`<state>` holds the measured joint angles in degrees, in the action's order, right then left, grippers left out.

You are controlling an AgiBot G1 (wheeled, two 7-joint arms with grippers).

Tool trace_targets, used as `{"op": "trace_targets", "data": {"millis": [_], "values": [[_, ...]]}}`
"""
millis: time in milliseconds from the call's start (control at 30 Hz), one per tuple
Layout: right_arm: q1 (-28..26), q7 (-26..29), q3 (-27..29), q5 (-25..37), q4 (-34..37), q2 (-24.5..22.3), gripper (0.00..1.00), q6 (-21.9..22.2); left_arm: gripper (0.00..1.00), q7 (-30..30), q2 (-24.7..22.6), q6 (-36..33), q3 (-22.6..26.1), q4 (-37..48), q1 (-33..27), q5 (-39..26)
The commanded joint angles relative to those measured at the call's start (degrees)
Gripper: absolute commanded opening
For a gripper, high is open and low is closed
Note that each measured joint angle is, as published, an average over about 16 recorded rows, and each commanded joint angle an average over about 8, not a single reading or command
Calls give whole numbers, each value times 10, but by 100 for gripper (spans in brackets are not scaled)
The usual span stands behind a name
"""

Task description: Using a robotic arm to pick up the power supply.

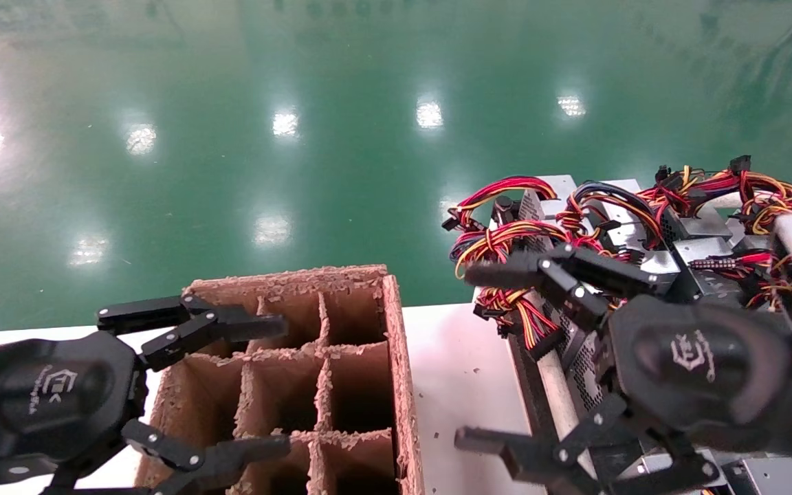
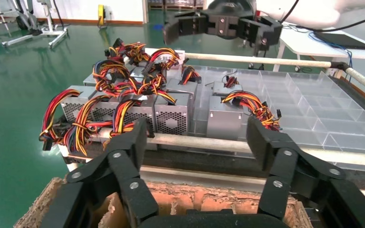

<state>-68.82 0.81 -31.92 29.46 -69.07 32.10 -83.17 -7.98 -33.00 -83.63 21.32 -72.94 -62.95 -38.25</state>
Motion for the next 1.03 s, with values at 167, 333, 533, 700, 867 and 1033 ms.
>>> {"op": "trace_targets", "data": {"millis": [167, 333, 533, 700, 867, 1033], "values": [[47, 65, 104, 81, -29, 19, 100, -16, 100, 0, 0, 0, 0, 0, 0, 0], [77, 103, 171, 133, -48, 31, 100, -27, 100, 0, 0, 0, 0, 0, 0, 0], [87, 111, 194, 150, -54, 35, 100, -31, 100, 0, 0, 0, 0, 0, 0, 0], [82, 106, 182, 142, -51, 33, 100, -30, 100, 0, 0, 0, 0, 0, 0, 0], [78, 103, 173, 135, -49, 32, 100, -28, 100, 0, 0, 0, 0, 0, 0, 0], [77, 102, 169, 132, -48, 31, 100, -27, 100, 0, 0, 0, 0, 0, 0, 0]]}}
